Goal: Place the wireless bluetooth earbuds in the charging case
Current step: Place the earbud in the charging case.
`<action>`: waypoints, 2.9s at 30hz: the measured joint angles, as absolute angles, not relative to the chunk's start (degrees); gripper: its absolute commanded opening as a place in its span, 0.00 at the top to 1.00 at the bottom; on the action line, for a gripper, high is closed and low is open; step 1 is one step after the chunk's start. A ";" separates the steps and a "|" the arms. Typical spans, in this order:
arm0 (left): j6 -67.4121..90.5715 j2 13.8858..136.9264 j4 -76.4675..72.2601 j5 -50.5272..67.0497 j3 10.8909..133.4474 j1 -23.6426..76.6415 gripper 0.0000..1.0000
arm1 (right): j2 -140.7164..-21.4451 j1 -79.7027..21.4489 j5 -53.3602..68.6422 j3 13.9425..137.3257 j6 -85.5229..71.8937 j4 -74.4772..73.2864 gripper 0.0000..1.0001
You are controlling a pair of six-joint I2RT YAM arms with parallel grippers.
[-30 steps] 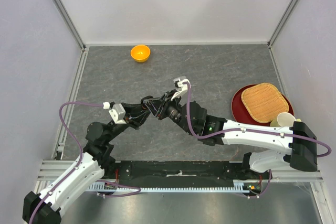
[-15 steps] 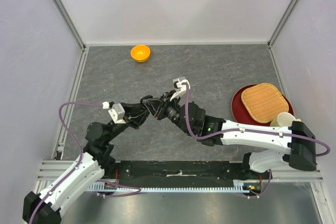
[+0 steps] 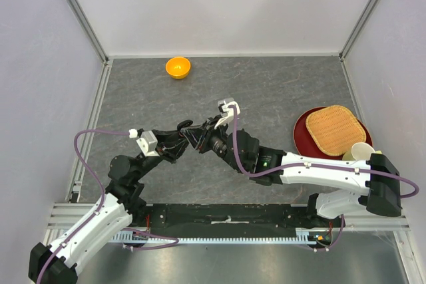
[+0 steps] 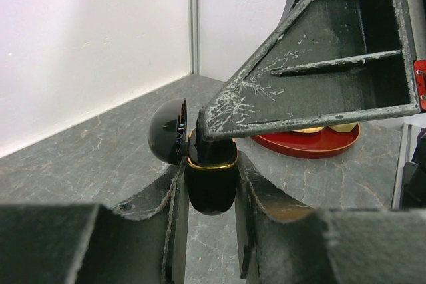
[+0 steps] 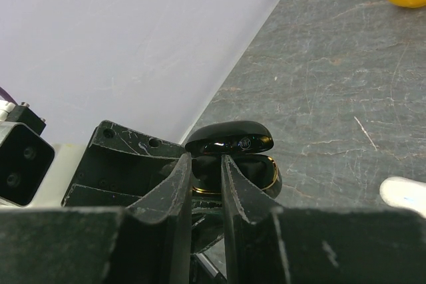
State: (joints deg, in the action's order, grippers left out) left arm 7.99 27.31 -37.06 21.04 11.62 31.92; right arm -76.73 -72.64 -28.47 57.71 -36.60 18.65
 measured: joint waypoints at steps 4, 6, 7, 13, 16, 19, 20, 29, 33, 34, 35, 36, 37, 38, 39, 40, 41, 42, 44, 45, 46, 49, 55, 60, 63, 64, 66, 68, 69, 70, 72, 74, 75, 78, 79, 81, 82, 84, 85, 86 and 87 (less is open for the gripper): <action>8.01 27.33 -37.23 21.06 11.62 31.92 0.98 | -76.73 -72.64 -28.49 58.19 -36.60 17.89 0.86; 8.01 27.31 -37.45 21.06 11.62 31.92 0.98 | -76.73 -72.64 -28.49 58.41 -36.60 17.69 0.80; 8.01 27.33 -37.47 21.08 11.62 31.92 0.98 | -76.73 -72.64 -28.56 58.54 -36.60 17.47 0.75; 8.01 27.31 -37.60 21.08 11.62 31.90 0.98 | -76.73 -72.84 -28.47 59.05 -36.64 17.02 0.48; 8.01 27.22 -37.39 21.10 11.60 31.90 0.98 | -76.73 -73.14 -28.12 59.37 -36.82 17.04 0.34; 8.03 27.14 -36.93 21.10 11.60 31.90 0.98 | -76.66 -73.45 -27.86 59.94 -36.97 16.88 0.30; 8.01 27.07 -36.86 21.10 11.60 31.90 0.98 | -76.66 -73.45 -27.88 60.10 -37.04 16.86 0.29; 8.03 25.15 -36.86 21.58 11.60 31.90 0.98 | -76.16 -73.10 -28.32 60.88 -36.14 17.54 0.26; 8.03 24.71 -36.99 21.61 11.60 31.90 0.98 | -75.11 -72.97 -28.25 60.66 -35.29 19.57 0.24; 8.03 24.67 -36.99 21.61 11.60 31.90 0.98 | -74.63 -72.97 -28.27 60.58 -35.11 20.01 0.23; 8.03 24.62 -36.99 21.61 11.60 31.90 0.98 | -74.08 -72.97 -28.32 60.45 -35.00 20.45 0.23; 8.03 24.58 -36.95 21.61 11.60 31.90 0.98 | -73.52 -72.97 -28.34 60.38 -34.85 20.75 0.22; 8.01 24.56 -36.97 21.63 11.60 31.90 0.98 | -73.08 -72.97 -28.38 60.36 -34.76 20.99 0.22; 8.03 24.51 -36.95 21.63 11.60 31.90 0.98 | -72.62 -72.97 -28.45 60.25 -34.65 21.39 0.22; 8.01 24.43 -36.93 21.63 11.60 31.90 0.98 | -72.10 -72.97 -28.62 59.99 -34.65 21.85 0.22; 8.01 24.36 -36.93 21.65 11.60 31.90 0.98 | -71.55 -72.97 -29.04 59.61 -34.65 22.11 0.22; 8.03 24.32 -36.93 21.82 11.60 31.90 0.98 | -71.35 -72.97 -29.45 59.46 -34.68 22.15 0.21; 8.03 24.29 -36.95 22.11 11.60 31.90 0.98 | -71.20 -72.97 -30.22 59.33 -34.81 21.82 0.21; 8.03 24.29 -36.99 22.70 11.60 31.90 0.98 | -71.20 -72.97 -31.75 59.29 -35.27 20.71 0.21; 8.05 24.29 -37.04 22.81 11.60 31.90 0.98 | -71.20 -72.95 -32.64 59.29 -35.55 19.66 0.22; 8.05 24.29 -37.10 22.90 11.60 31.90 0.98 | -71.20 -72.97 -33.54 59.29 -35.77 18.44 0.23; 8.32 24.32 -37.56 23.09 11.60 31.90 0.98 | -71.22 -72.95 -35.35 59.29 -36.21 15.22 0.24; 8.80 25.36 -38.28 23.18 11.60 31.90 0.98 | -71.90 -72.95 -35.99 59.37 -36.91 9.85 0.24; 9.37 26.26 -38.50 23.24 11.60 31.90 0.98 | -72.93 -72.95 -34.89 59.40 -37.39 7.57 0.23; 9.54 26.44 -38.74 23.31 11.60 31.90 0.98 | -72.95 -72.88 -34.39 59.40 -37.52 7.55 0.23; 9.56 26.48 -38.81 23.31 11.60 31.90 0.98 | -72.95 -72.88 -34.33 59.40 -37.54 7.57 0.23; 9.56 26.59 -38.96 23.38 11.60 31.90 0.98 | -72.97 -72.86 -34.35 59.40 -37.63 7.57 0.23; 9.58 26.68 -39.16 23.64 11.60 31.90 0.98 | -73.19 -72.86 -34.35 59.53 -37.71 7.38 0.24; 9.58 26.68 -39.16 23.70 11.60 31.90 0.98 | -73.54 -72.86 -34.41 59.86 -37.80 7.03 0.24; 9.58 26.72 -39.11 23.68 11.60 31.88 0.98 | -73.97 -72.82 -34.48 60.42 -37.80 6.59 0.24; 9.58 26.81 -39.13 23.70 11.60 31.86 0.98 | -74.85 -72.73 -34.37 61.67 -37.80 5.87 0.24; 9.58 26.81 -39.11 23.68 11.60 31.86 0.98 | -75.68 -72.73 -34.39 62.78 -37.87 5.08 0.24; 9.58 26.81 -39.11 23.68 11.60 31.86 0.98 | -75.85 -72.69 -34.33 63.09 -37.91 4.86 0.24; 9.58 26.79 -39.09 23.73 11.60 31.86 0.98 | -75.92 -72.69 -34.35 63.16 -37.98 4.67 0.23; 9.58 26.70 -39.03 23.73 11.60 31.86 0.98 | -75.92 -72.69 -34.37 63.16 -38.00 4.67 0.23; 9.58 26.41 -38.89 23.73 11.60 31.86 0.98 | -75.79 -72.71 -34.37 63.13 -37.95 4.71 0.23; 9.58 26.22 -38.92 23.73 11.60 31.86 0.98 | -75.50 -72.71 -34.35 62.92 -37.93 5.15 0.22; 9.58 25.74 -38.94 23.73 11.60 31.86 0.98 | -74.48 -72.75 -34.20 61.69 -37.82 6.42 0.22; 9.58 25.56 -38.94 23.73 11.60 31.86 0.98 | -73.82 -72.75 -34.00 60.86 -37.80 7.22 0.21; 9.58 25.45 -38.94 23.73 11.60 31.86 0.98 | -72.86 -72.75 -33.87 59.70 -37.69 8.19 0.21; 9.58 25.39 -38.94 23.73 11.60 31.86 0.98 | -71.85 -72.75 -33.76 58.52 -37.67 9.34 0.21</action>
State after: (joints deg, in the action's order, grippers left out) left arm 9.58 25.39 -38.94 23.73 11.60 31.86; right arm -71.85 -72.75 -33.76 58.52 -37.67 9.34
